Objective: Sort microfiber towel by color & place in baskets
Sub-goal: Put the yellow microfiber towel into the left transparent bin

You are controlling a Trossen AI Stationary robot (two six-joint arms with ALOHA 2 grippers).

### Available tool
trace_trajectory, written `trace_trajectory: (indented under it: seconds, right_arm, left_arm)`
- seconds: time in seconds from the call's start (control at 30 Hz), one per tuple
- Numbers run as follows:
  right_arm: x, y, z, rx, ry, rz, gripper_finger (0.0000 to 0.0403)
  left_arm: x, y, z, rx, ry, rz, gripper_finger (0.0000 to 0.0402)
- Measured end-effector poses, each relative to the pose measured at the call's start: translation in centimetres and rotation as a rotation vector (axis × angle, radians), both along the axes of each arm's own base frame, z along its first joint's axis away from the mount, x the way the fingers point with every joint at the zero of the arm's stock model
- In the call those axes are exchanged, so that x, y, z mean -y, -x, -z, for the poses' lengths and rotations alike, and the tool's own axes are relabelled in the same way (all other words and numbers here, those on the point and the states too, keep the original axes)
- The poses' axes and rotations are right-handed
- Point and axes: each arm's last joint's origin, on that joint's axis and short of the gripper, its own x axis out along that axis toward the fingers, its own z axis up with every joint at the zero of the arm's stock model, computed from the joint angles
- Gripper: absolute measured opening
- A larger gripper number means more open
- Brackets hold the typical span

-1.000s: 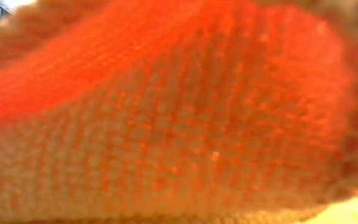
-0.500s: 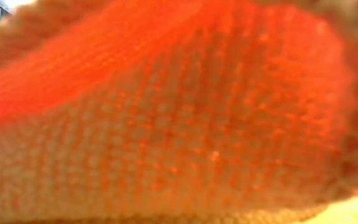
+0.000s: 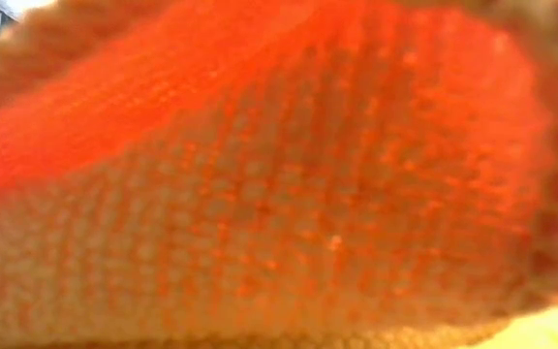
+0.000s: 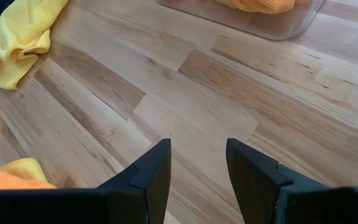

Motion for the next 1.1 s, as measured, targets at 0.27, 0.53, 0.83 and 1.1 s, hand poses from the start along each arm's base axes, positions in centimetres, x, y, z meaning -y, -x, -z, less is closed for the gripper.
trace_trajectory:
  seconds: [0.27, 0.53, 0.83, 1.1]
  right_arm:
    - [0.0, 0.0, 0.0, 0.005, -0.01, 0.01, 0.0148]
    - [-0.1, 0.0, 0.0, 0.007, -0.037, 0.011, 0.0148]
    - [0.0, 0.0, 0.0, 0.007, -0.006, 0.017, 0.0148]
    - [0.0, 0.0, 0.0, 0.016, -0.016, 0.039, 0.0148]
  left_arm:
    - [0.0, 0.0, -0.1, -0.001, -0.004, 0.0, 0.0139]
    - [1.0, 1.2, -2.7, 0.056, -0.103, -0.006, 0.0139]
    - [3.1, 2.4, -5.6, 0.183, -0.166, -0.021, 0.0139]
    - [4.1, 2.6, 0.3, 0.155, -0.058, -0.051, 0.0139]
